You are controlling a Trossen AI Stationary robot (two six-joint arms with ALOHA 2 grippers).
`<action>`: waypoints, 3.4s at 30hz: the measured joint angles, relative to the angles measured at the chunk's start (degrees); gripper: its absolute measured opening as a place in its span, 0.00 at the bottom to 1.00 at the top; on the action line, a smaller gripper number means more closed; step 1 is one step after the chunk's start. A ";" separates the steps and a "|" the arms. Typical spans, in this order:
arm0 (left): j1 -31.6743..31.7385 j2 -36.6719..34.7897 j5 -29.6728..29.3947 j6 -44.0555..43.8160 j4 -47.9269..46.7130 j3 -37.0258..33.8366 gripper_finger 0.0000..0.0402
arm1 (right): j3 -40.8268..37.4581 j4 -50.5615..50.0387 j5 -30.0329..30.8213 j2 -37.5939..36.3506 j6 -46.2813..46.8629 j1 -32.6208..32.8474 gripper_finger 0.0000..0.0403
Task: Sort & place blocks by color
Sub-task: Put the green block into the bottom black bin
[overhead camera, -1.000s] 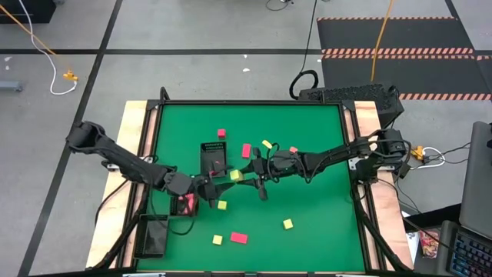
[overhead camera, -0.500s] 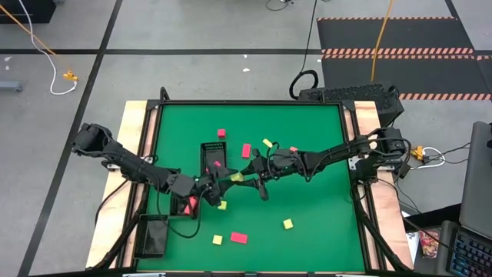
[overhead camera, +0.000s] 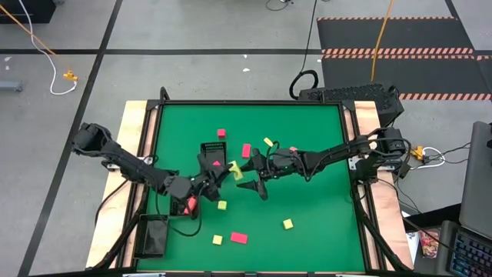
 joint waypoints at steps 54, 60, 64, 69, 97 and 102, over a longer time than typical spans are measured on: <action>-26.98 -28.70 63.57 -127.83 -88.02 0.02 0.53 | -0.09 -20.01 -0.36 0.00 0.20 -0.15 0.73; -23.73 -28.81 60.02 -120.12 -86.87 0.02 0.62 | -0.09 -20.02 -0.40 0.00 1.73 -0.13 0.73; -19.18 -28.81 55.47 -110.40 -80.31 0.02 0.61 | -0.02 -23.61 -0.45 -0.47 -1.68 0.93 0.73; -12.94 -28.76 46.66 -93.38 -67.63 0.02 0.57 | 5.47 -36.55 4.24 -0.54 -8.88 5.03 0.73; 0.60 2.37 42.13 -61.14 -43.86 0.04 0.78 | 13.55 -72.17 9.60 -0.57 23.86 18.34 0.72; 1.44 5.20 42.71 -61.99 -42.72 0.04 0.84 | 13.55 -69.57 14.78 -0.57 28.52 21.45 0.72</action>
